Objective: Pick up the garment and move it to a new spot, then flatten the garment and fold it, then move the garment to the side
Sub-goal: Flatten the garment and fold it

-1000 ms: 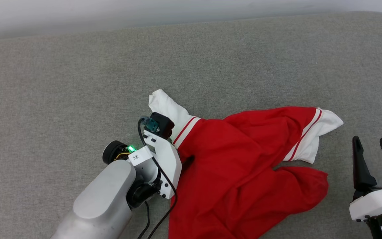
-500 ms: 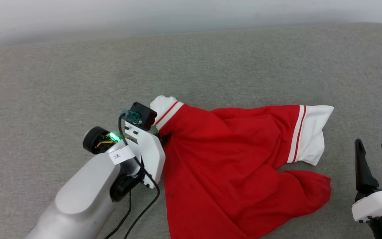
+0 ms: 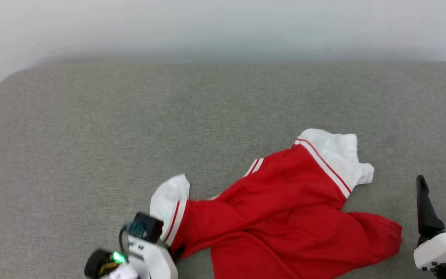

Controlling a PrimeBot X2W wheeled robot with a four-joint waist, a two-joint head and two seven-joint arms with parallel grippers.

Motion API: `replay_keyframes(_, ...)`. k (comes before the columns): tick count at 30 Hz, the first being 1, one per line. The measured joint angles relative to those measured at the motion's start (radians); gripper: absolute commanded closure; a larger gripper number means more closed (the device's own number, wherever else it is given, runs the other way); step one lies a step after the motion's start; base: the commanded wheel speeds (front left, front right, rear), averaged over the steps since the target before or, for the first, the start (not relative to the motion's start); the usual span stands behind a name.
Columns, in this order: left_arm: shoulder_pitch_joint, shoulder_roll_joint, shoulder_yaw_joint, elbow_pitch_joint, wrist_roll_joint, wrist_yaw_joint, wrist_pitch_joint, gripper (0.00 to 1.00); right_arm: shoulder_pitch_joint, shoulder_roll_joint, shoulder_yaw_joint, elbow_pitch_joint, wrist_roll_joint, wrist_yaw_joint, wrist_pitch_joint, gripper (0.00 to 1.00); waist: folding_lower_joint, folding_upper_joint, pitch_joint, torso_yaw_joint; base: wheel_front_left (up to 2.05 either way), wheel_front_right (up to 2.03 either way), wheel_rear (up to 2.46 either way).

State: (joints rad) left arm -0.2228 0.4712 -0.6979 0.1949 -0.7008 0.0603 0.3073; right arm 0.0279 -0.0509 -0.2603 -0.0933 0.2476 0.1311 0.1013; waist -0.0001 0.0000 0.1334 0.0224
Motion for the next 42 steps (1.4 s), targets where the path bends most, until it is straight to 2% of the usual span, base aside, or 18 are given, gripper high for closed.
replay_keyframes(5,0.092,-0.038,0.000,0.018,-0.053,0.021,-0.021,1.00,0.018,0.000,0.002,-0.024,-0.003,0.000,0.009,0.00,-0.0001,0.0000,-0.027,0.015,0.00,0.00,0.00)
replay_keyframes(7,0.100,-0.043,0.002,0.018,-0.054,0.028,-0.035,0.29,0.020,0.000,0.004,-0.031,-0.004,0.000,0.012,0.00,0.0000,0.0000,-0.033,0.017,0.00,0.00,0.00)
replay_keyframes(8,0.109,-0.047,0.002,0.020,-0.054,0.032,-0.046,0.00,0.022,0.000,0.004,-0.037,-0.007,0.000,0.014,0.00,0.0000,0.0000,-0.038,0.019,0.00,0.00,0.00)
replay_keyframes(12,0.123,-0.059,0.015,0.006,-0.027,0.060,-0.121,0.00,0.045,0.000,0.000,-0.054,-0.010,0.000,0.022,0.00,-0.0001,0.0000,-0.063,0.025,0.00,0.00,0.00)
replay_keyframes(20,0.104,-0.023,0.069,-0.082,0.056,0.125,-0.265,0.00,0.069,0.000,0.007,-0.074,-0.012,0.000,0.040,0.00,-0.0001,0.0000,-0.104,0.028,0.00,0.00,0.00)
replay_keyframes(26,0.028,0.006,0.103,-0.103,0.091,0.137,-0.295,0.00,0.069,0.000,0.018,-0.093,-0.011,0.000,0.046,0.00,-0.0001,0.0000,-0.090,0.020,0.00,0.00,0.00)
replay_keyframes(29,-0.035,0.022,0.105,-0.089,0.100,0.116,-0.274,0.00,0.062,0.000,0.026,-0.099,-0.011,0.000,0.046,0.00,0.0000,0.0000,-0.068,0.015,0.00,0.00,0.00)
replay_keyframes(31,-0.082,0.031,0.096,-0.067,0.098,0.085,-0.232,0.00,0.053,0.000,0.031,-0.100,-0.010,0.000,0.046,0.00,0.0000,0.0000,-0.049,0.011,0.00,0.00,0.00)
replay_keyframes(38,-0.222,0.074,0.049,0.037,0.027,-0.053,0.015,0.00,0.021,0.000,0.048,-0.088,-0.008,0.000,0.041,0.00,0.0000,0.0000,0.018,-0.012,0.00,0.00,0.00)
replay_keyframes(42,-0.266,0.092,0.016,0.081,-0.007,-0.116,0.134,0.00,0.009,0.000,0.055,-0.066,0.002,0.000,0.028,0.00,0.0001,0.0000,0.051,-0.033,0.00,0.00,0.00)
